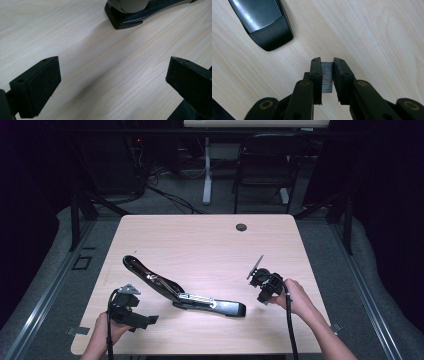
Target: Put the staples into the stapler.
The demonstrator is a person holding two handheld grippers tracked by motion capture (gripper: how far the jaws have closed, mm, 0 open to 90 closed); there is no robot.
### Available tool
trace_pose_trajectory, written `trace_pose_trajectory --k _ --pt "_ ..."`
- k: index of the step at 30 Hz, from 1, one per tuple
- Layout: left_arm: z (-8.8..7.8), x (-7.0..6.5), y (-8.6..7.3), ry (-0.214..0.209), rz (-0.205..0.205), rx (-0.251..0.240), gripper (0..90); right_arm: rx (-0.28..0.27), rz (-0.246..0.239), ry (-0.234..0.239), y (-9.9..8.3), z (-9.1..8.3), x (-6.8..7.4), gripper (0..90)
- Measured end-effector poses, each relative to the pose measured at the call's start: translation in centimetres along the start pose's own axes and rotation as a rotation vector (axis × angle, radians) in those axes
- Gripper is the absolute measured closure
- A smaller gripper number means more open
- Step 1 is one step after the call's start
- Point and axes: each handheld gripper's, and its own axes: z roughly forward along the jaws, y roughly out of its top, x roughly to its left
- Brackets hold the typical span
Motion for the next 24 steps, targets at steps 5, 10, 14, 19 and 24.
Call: trace_pose_trajectory --k 5,10,14,19,24 --pt "0.0 -0.1 0.0 -0.004 -0.003 -0.004 0.0 -0.023 -0.014 -0.006 0.4 -0.2 0.2 78.4" --pt "0.0 -0.1 0.0 -0.006 -0.003 -0.004 0.0 -0.034 -0.024 -0.015 0.9 -0.4 0.2 78.4" --pt "0.0 -0.1 0.0 -0.006 -0.003 -0.004 0.0 -0.058 -0.024 -0.011 1.3 -0.7 0.1 78.4" --pt "-0.1 -0.1 0.0 -0.001 -0.004 -0.009 0.0 -0.076 -0.034 -0.016 2.0 -0.8 0.2 78.3" --pt "-0.1 0.0 0.0 -0.003 -0.003 -0.009 0.0 -0.100 -0.040 -0.008 2.5 -1.0 0.4 78.3"
